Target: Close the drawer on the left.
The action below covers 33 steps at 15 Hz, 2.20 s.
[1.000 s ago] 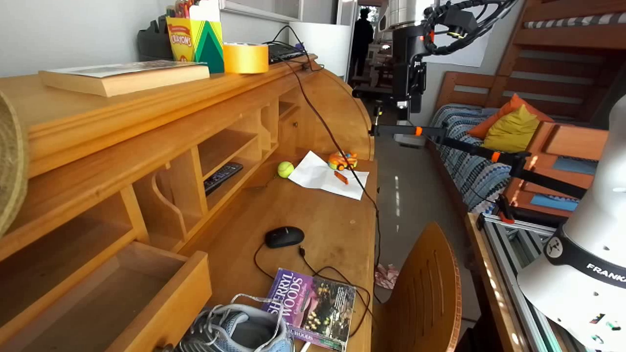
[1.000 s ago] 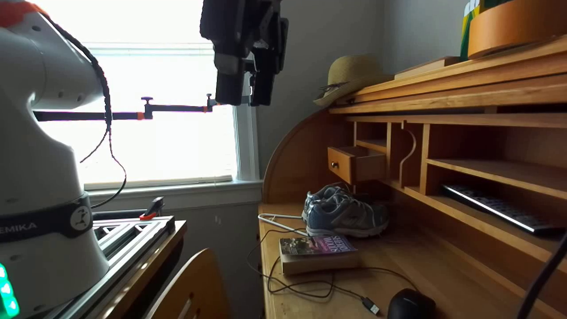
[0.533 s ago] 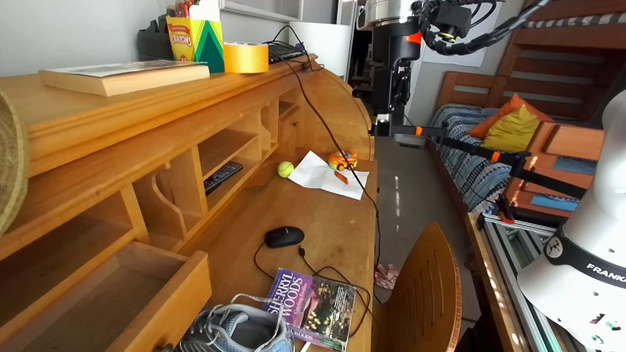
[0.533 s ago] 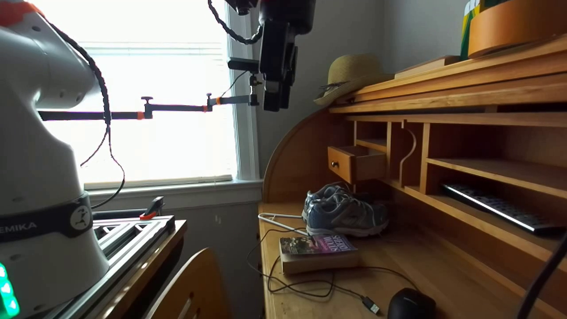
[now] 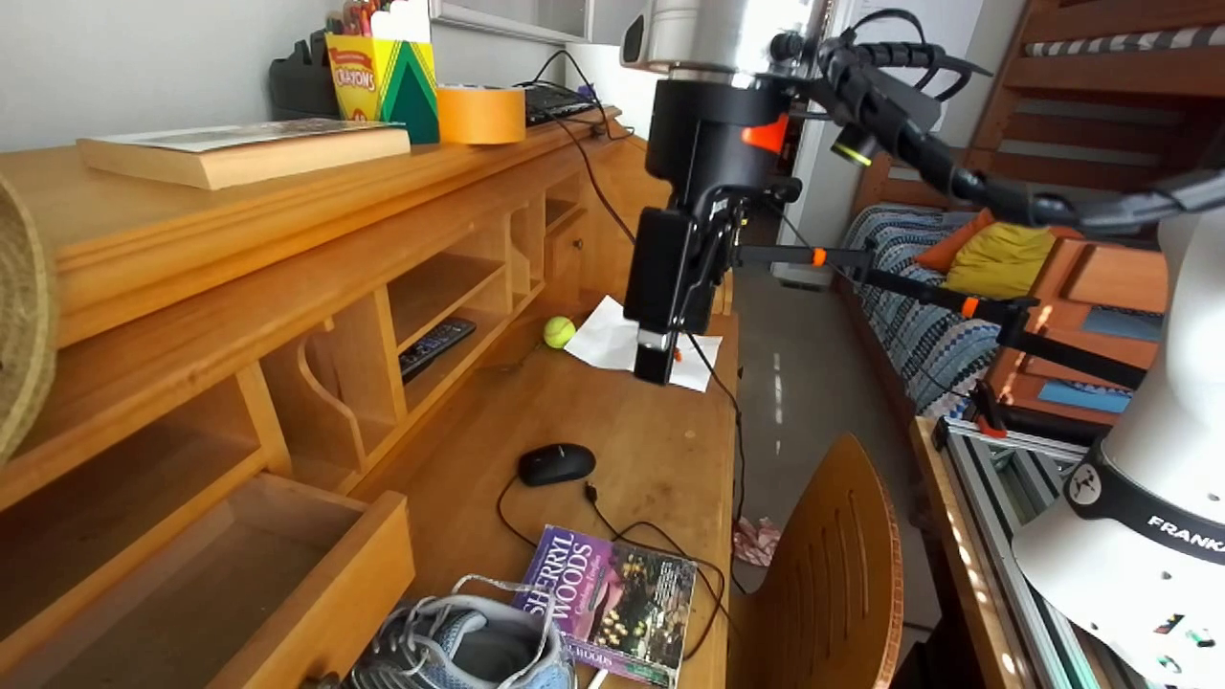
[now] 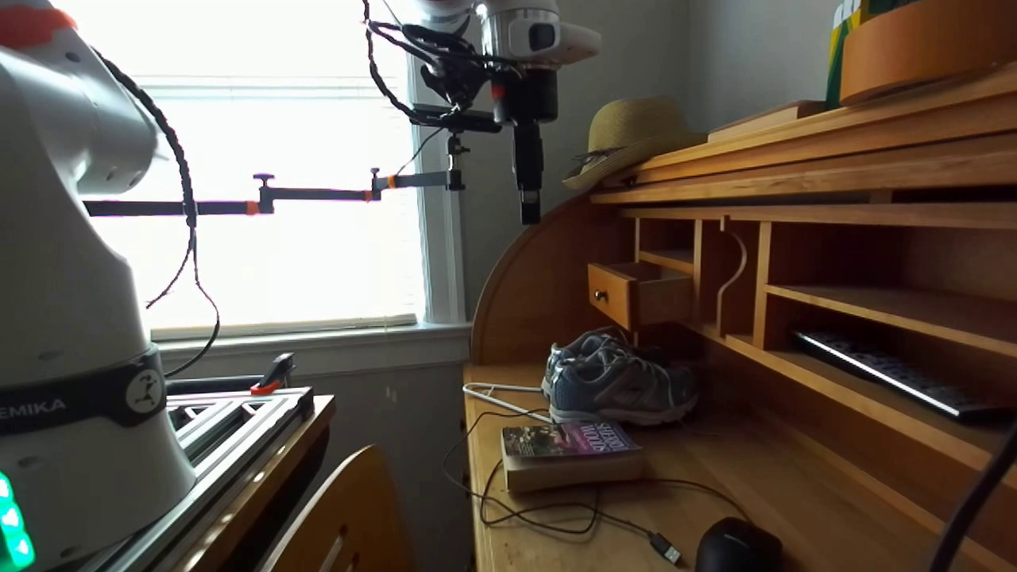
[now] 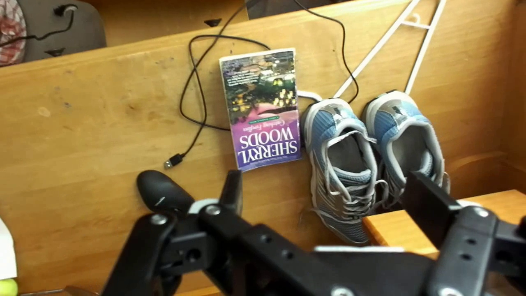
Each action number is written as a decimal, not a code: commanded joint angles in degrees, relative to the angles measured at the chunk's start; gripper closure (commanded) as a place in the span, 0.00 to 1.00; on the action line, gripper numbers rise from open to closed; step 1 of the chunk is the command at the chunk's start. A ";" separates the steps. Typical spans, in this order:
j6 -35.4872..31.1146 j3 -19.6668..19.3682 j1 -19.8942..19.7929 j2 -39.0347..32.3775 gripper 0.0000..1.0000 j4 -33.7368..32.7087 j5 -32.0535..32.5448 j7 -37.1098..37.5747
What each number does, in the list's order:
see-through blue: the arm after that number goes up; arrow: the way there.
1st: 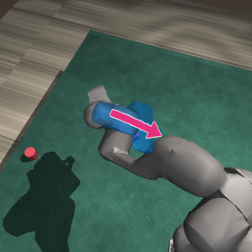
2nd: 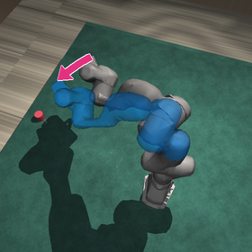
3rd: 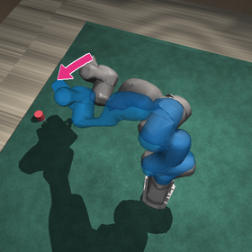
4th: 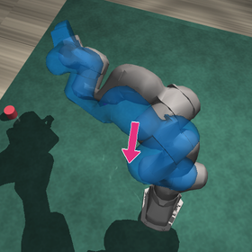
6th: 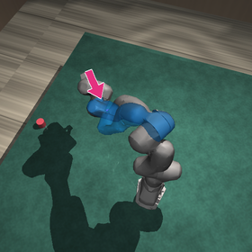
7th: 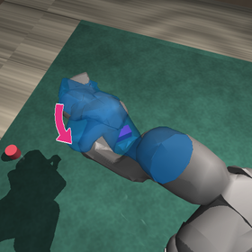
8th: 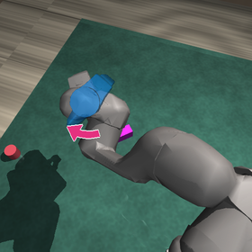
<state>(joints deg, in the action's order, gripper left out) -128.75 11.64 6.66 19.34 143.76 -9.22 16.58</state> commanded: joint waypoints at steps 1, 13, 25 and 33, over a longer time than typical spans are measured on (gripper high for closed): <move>-7.21 2.96 2.17 -5.35 0.00 -0.66 -0.02 3.64; -17.19 5.52 4.93 -13.54 0.00 -1.63 3.88 6.88; -22.20 6.00 8.32 -25.71 0.00 -9.88 14.66 17.97; -22.89 -0.02 15.66 -35.31 0.00 -19.12 24.36 28.46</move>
<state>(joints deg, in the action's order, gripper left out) -152.07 14.58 19.11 -12.09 128.64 11.73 40.60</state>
